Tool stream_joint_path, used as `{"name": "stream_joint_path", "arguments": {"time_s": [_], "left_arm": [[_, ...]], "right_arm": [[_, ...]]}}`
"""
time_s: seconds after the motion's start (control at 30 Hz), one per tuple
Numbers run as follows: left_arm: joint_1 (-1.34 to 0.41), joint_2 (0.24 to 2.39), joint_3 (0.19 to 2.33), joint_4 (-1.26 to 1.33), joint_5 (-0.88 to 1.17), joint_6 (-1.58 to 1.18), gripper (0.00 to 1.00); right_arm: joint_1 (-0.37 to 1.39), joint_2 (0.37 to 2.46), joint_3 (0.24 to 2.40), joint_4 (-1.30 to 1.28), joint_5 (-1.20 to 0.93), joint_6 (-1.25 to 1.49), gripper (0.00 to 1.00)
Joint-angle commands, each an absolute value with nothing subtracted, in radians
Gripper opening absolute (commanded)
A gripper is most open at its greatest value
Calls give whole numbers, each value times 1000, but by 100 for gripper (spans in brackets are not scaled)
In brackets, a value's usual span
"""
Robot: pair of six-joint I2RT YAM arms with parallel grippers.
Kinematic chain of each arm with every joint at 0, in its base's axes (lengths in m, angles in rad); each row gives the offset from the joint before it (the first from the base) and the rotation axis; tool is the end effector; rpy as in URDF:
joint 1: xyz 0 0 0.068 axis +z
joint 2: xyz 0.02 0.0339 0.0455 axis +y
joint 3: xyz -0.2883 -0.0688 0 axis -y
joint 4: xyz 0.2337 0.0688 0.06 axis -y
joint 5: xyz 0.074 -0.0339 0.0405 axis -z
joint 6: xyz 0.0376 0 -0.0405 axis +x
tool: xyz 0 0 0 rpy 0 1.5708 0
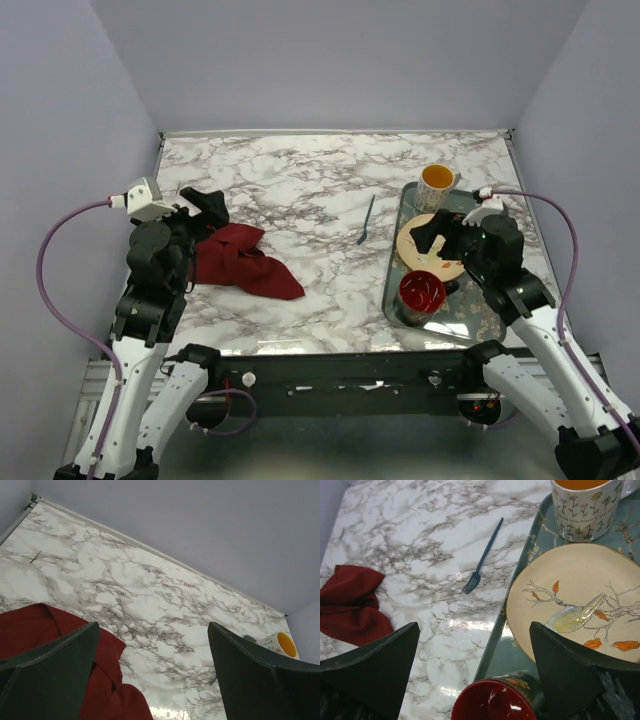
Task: Fold the napkin, place the utensils inside, and roll it up
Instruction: Flatten the napkin out
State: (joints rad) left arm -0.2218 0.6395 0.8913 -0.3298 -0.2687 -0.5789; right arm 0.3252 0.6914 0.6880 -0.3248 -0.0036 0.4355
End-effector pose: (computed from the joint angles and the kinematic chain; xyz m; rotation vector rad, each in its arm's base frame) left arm 0.1095 -0.0145 0.3933 -0.4953 1.5848 -0.3888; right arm 0.1302 0.0440 0.3206 0.1041 1.9301 0.5169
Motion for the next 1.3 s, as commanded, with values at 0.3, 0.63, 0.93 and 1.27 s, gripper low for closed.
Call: {"name": "stream_joint_path", "arguments": {"time_s": [0.3, 0.63, 0.93, 1.27], "left_arm": [[-213, 759, 1011, -583, -184, -525, 99], [-173, 920, 990, -646, -76, -641, 98], [-64, 1236, 970, -617, 12, -698, 90], [-61, 1315, 924, -598, 28, -638, 68]], "right_arm": [[529, 1299, 1076, -391, -120, 213, 100], [772, 1819, 1417, -311, -348, 224, 94], [837, 1962, 1379, -215, -478, 244, 92], [873, 2020, 1273, -117, -503, 249, 81]]}}
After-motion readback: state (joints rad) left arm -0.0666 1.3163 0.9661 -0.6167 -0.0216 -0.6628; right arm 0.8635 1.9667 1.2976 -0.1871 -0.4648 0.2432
